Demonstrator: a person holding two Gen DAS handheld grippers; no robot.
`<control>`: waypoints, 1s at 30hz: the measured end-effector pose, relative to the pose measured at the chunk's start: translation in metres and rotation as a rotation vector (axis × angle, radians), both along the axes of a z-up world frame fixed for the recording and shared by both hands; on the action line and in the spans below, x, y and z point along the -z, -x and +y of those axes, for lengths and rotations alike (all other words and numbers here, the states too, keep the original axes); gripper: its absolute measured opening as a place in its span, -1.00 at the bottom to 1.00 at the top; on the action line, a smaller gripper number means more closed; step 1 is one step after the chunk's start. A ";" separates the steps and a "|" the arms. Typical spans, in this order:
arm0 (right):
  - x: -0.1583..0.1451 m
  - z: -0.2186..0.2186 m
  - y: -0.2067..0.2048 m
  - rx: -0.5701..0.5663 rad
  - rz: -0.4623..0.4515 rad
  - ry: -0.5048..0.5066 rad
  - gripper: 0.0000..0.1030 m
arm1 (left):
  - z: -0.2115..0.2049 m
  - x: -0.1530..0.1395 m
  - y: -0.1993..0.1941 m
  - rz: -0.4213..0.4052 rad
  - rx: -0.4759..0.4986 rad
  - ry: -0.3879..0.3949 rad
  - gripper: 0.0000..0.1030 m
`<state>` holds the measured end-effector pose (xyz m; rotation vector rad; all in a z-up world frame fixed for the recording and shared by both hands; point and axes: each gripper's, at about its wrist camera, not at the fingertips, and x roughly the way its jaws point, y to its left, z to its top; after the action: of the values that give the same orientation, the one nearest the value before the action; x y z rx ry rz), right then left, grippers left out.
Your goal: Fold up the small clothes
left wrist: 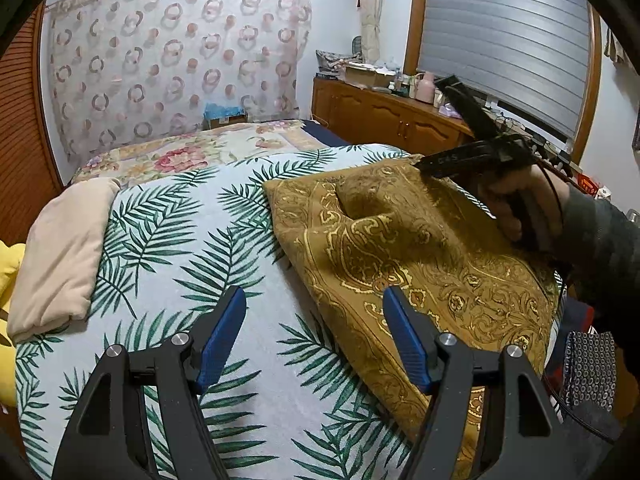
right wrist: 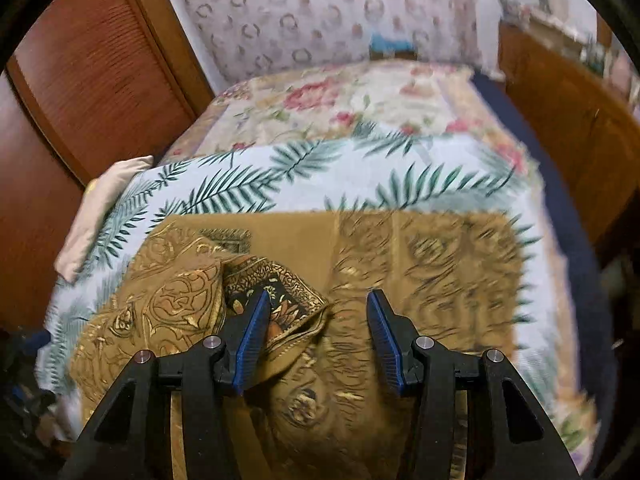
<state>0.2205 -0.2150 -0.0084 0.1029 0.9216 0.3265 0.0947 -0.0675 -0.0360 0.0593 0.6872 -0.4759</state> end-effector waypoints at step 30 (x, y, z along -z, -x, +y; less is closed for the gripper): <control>-0.057 -0.065 0.079 0.084 -0.230 0.375 0.15 | -0.034 0.014 0.019 0.043 0.089 0.005 0.39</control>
<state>0.1412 -0.2803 0.0486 -0.2362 0.7345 0.0806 0.0754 -0.1015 -0.0498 0.0752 0.7278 -0.5659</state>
